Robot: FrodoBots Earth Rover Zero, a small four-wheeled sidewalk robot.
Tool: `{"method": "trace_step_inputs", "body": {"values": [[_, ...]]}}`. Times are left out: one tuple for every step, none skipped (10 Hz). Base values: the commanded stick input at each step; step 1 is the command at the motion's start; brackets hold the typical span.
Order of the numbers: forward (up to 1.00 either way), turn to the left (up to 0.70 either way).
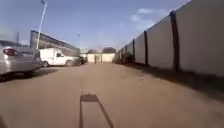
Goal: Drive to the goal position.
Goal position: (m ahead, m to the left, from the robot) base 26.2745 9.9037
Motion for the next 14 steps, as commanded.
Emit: {"method": "trace_step_inputs", "body": {"values": [[1.00, 0.00], [1.00, 0.00], [1.00, 0.00], [1.00, 0.00], [1.00, 0.00], [1.00, 0.00], [1.00, 0.00], [1.00, 0.00], [1.00, 0.00], [1.00, 0.00], [1.00, 0.00], [1.00, 0.00], [1.00, 0.00], [1.00, 0.27]]}}
